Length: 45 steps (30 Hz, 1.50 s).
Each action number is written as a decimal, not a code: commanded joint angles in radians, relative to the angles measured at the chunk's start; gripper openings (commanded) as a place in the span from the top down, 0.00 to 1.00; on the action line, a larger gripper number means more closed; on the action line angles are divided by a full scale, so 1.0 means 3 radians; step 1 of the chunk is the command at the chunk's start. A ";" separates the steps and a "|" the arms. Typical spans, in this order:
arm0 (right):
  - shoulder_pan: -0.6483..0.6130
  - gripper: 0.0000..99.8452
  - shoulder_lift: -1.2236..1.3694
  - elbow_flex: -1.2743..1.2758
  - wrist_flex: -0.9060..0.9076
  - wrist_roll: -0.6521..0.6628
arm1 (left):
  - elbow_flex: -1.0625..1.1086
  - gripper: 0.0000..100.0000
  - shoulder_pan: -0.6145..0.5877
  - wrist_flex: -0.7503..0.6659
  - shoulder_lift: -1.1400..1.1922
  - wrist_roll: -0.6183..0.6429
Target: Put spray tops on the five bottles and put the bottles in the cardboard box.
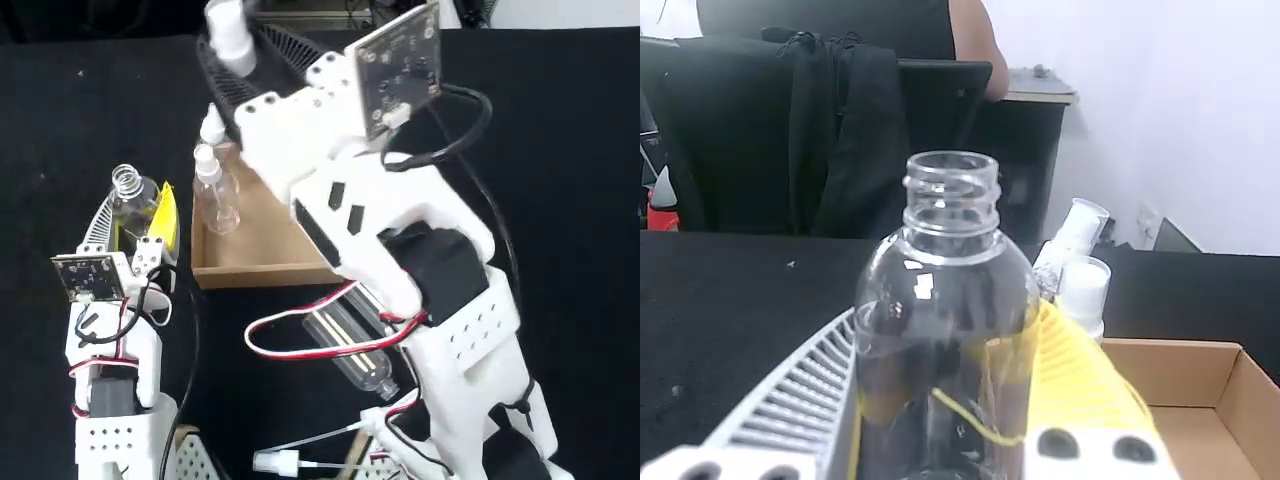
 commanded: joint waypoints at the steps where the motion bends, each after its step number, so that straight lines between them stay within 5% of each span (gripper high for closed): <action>1: 0.0087 0.99 -0.0141 0.0018 -0.0128 -0.0015 | 0.0074 0.95 0.0105 -0.0072 -0.0041 0.0020; 14: 0.0072 0.99 -0.0141 0.0090 -0.0251 -0.0020 | 0.0074 0.95 0.1092 -0.0066 -0.0041 0.0020; 17: 0.0077 0.99 -0.0161 0.0304 -0.0517 -0.0368 | 0.0074 0.95 0.1225 -0.0066 -0.0041 0.0020; 24: 0.0077 0.99 -0.0166 0.0724 -0.1100 -0.0639 | 0.0074 0.95 0.1230 -0.0066 -0.0041 0.0020; 45: 0.0066 0.99 -0.0161 0.0540 -0.0665 -0.0604 | 0.0074 0.95 0.1230 -0.0077 -0.0041 0.0015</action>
